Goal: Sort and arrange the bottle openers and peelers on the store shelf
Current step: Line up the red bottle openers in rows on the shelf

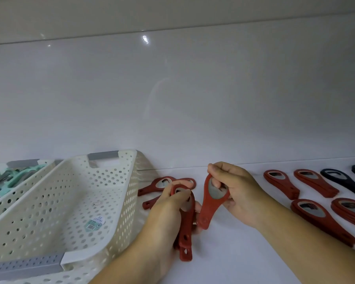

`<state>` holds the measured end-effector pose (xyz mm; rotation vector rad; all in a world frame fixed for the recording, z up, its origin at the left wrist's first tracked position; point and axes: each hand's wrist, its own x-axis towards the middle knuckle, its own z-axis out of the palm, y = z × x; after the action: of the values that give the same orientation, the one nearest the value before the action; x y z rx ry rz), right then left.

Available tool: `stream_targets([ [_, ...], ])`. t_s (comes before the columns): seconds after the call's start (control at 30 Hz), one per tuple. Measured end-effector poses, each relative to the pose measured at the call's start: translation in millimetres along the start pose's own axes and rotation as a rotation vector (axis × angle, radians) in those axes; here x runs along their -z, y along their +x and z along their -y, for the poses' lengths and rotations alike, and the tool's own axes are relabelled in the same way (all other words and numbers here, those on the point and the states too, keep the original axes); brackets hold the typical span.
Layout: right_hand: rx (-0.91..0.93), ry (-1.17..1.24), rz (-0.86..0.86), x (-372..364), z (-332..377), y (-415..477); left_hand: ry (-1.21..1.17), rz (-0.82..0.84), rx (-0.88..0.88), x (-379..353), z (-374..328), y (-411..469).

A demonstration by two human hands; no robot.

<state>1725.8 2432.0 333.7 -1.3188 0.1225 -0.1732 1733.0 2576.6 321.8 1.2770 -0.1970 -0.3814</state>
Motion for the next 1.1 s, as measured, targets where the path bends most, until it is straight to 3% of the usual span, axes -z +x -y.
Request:
stream_targets([
  [0.2,0.037,-0.086,0.129,-11,0,-11,-0.065,0.21,0.194,-9,4,-1],
  [0.33,-0.155,-0.152,0.232,1,17,-12,-0.182,0.372,0.273,-4,0,-11],
  [0.5,-0.378,-0.181,0.273,24,26,-14,-0.153,0.493,0.415,-5,-6,-16],
  [0.67,-0.441,-0.197,0.173,36,26,-12,-0.165,0.576,0.529,-4,-9,-18],
  [0.77,-0.364,-0.304,-0.054,33,24,-8,-0.179,0.541,0.486,-5,-4,-19],
  [0.83,-0.26,-0.417,-0.177,26,23,-9,-0.292,0.433,0.379,-6,1,-14],
  [1.0,-0.227,-0.702,0.038,8,21,-48,-0.385,0.128,0.143,-5,-6,-10],
  [1.1,-0.191,-0.787,0.125,8,9,-74,-0.272,0.092,0.041,-5,-6,-15],
])
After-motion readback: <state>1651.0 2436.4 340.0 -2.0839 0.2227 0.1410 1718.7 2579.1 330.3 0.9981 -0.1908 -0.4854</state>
